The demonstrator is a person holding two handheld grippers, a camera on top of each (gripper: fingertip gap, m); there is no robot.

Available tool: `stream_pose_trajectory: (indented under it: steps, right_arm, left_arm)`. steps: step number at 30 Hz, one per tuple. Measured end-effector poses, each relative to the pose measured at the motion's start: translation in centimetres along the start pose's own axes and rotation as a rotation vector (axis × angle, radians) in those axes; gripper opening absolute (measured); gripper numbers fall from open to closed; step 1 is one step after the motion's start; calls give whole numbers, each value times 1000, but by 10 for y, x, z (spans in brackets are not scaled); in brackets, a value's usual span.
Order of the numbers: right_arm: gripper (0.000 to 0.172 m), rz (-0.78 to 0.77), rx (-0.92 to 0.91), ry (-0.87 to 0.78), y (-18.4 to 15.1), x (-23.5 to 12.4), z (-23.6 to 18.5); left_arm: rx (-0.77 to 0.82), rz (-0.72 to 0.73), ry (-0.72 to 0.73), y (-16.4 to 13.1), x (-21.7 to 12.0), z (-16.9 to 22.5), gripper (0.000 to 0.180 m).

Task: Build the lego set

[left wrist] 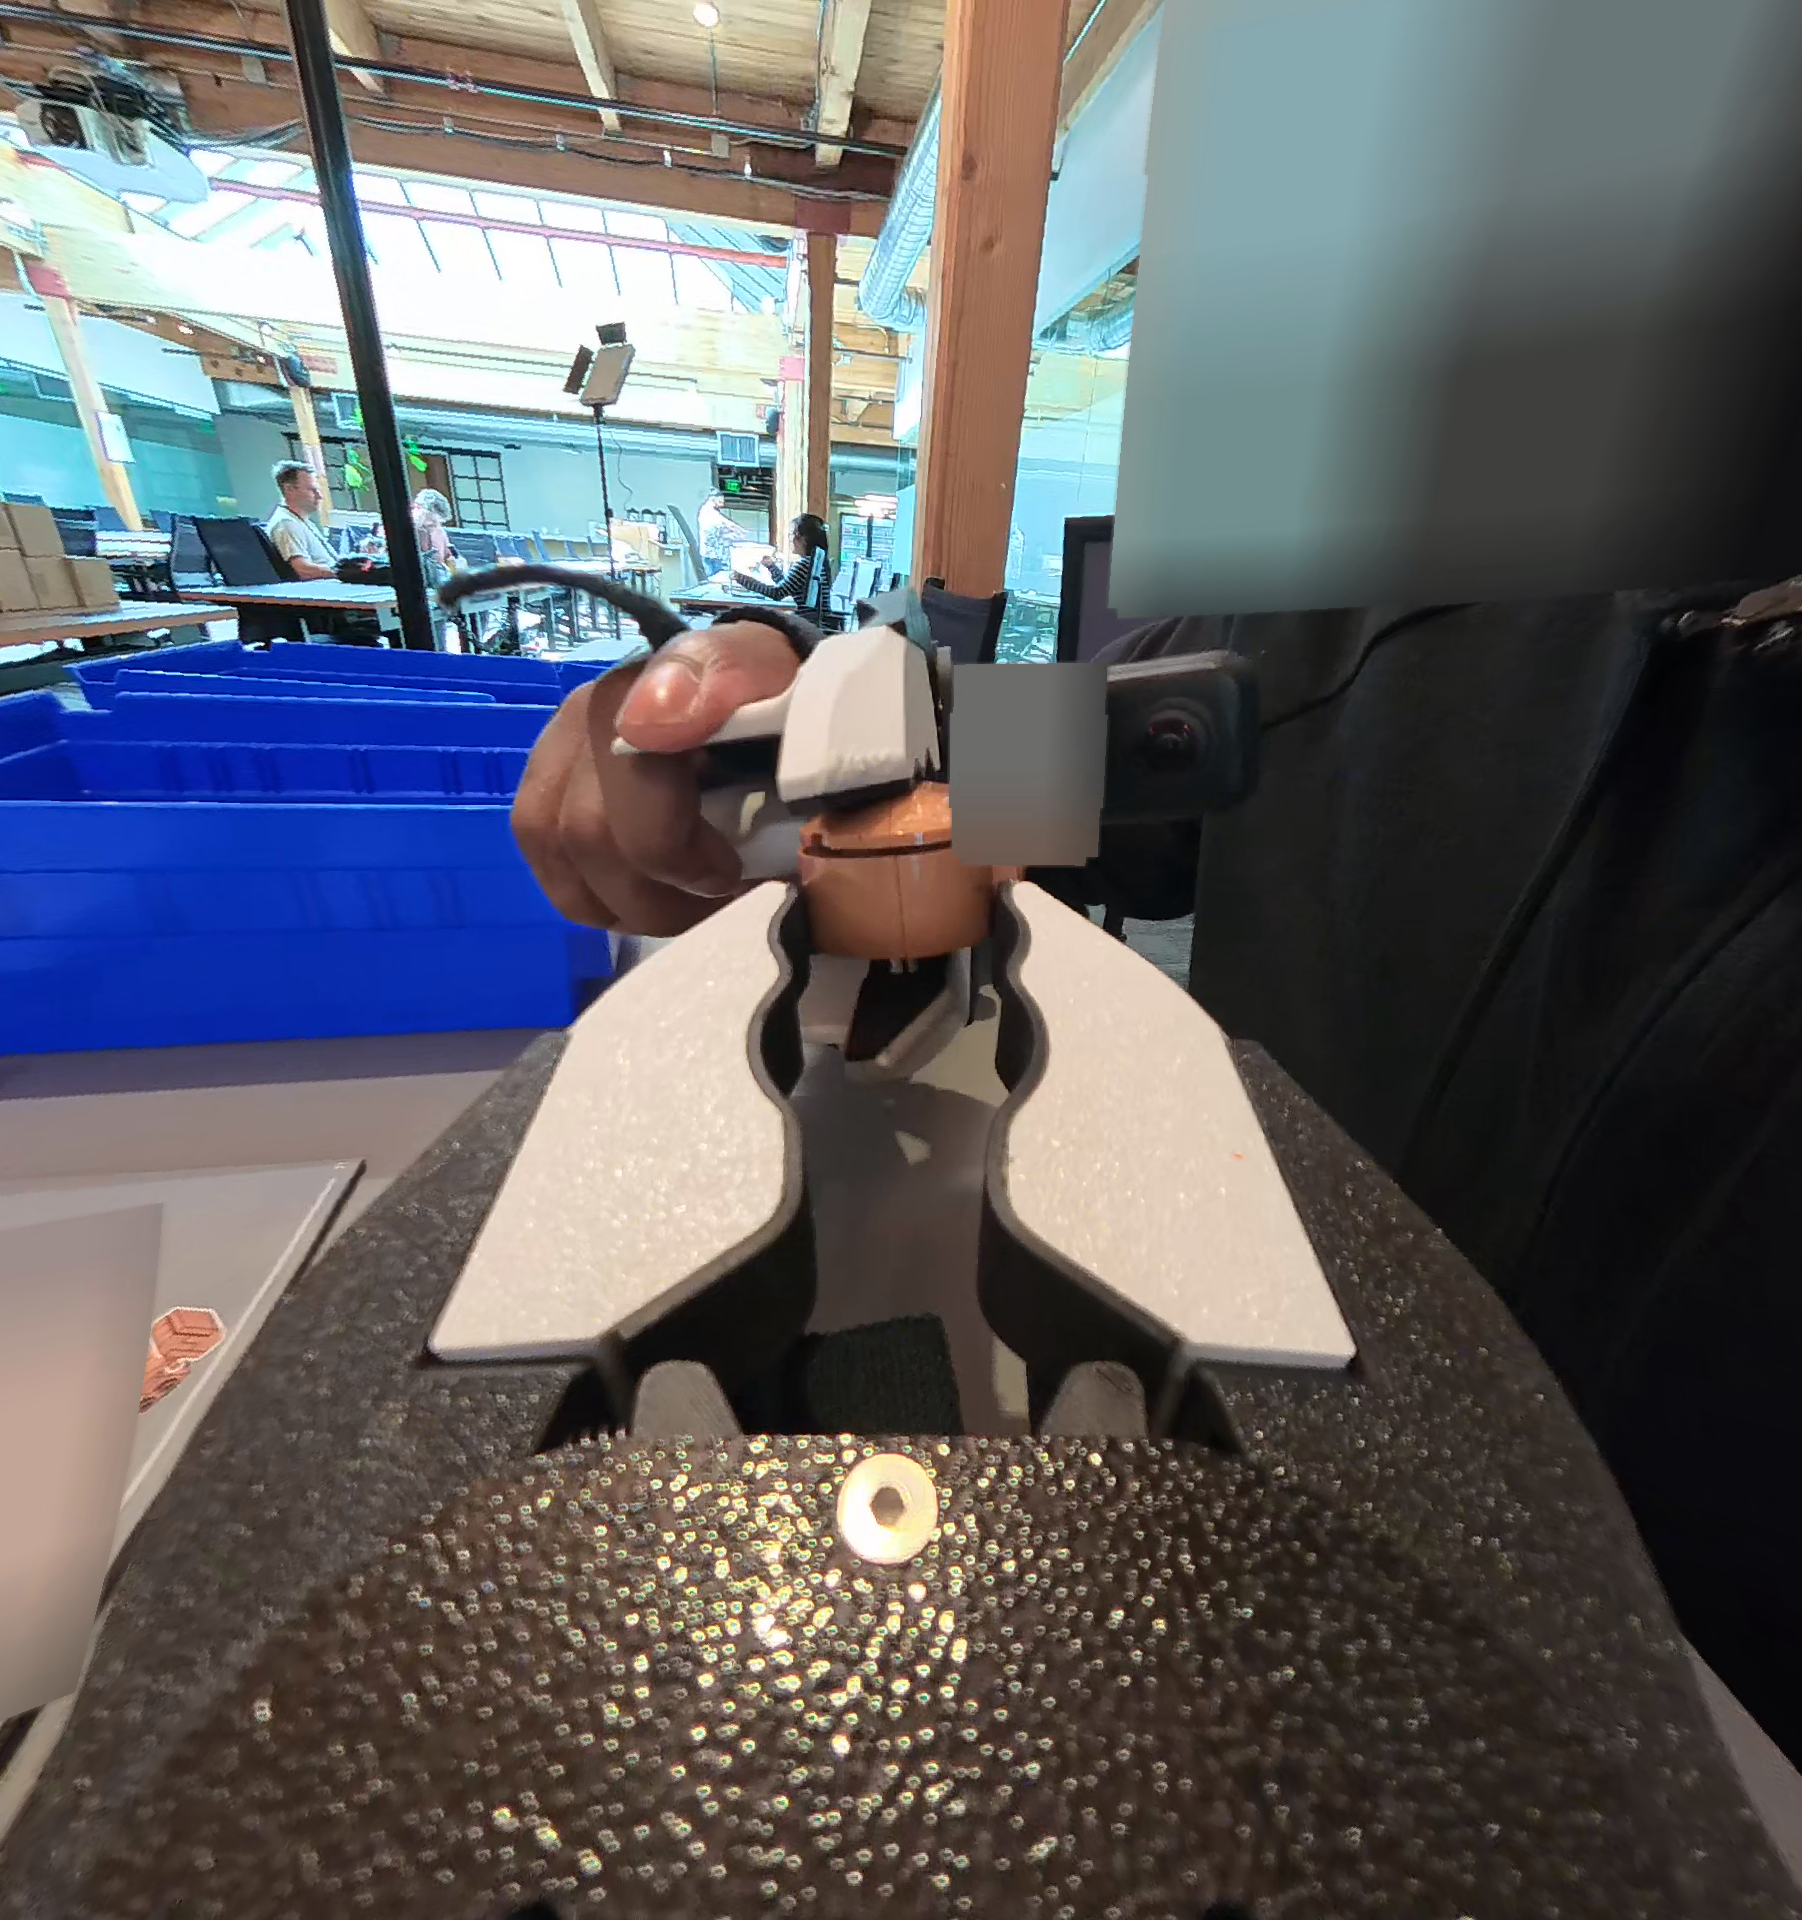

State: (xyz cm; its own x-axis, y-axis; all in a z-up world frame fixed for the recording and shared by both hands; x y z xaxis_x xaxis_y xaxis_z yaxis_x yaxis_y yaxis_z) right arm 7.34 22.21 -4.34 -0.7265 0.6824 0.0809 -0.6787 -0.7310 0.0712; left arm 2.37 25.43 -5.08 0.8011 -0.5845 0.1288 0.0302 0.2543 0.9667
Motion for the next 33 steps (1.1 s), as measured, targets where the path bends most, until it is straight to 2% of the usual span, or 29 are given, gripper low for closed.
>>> stream_pose_trajectory:
  steps: [13, 26, 33]
  right_arm:
    - [37, 11, -19, -9, 1, -3, 0]
    - [37, 72, 35, 9, 8, -4, -2]
    - [36, 56, 47, 8, 6, -3, -3]
  left_arm:
    - [-32, 23, -30, 0, -1, 0, 33]
    - [-146, 12, -158, -4, 1, 5, 33]
    - [-180, 11, -161, -5, 2, 4, 33]
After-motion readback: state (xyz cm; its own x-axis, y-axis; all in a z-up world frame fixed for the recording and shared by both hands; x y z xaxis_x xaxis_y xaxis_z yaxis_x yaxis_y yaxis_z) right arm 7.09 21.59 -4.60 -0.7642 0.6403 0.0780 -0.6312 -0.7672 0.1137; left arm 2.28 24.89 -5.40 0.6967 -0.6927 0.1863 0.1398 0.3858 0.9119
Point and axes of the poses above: each gripper's, where its closed fingertips meet, x out along the fingers, y out of its top, z = x × y across the jaws, the point moved 5 cm from there along -x, back along the fingers, and after that the axes turned 9 degrees about -x, right-handed, at the moved point
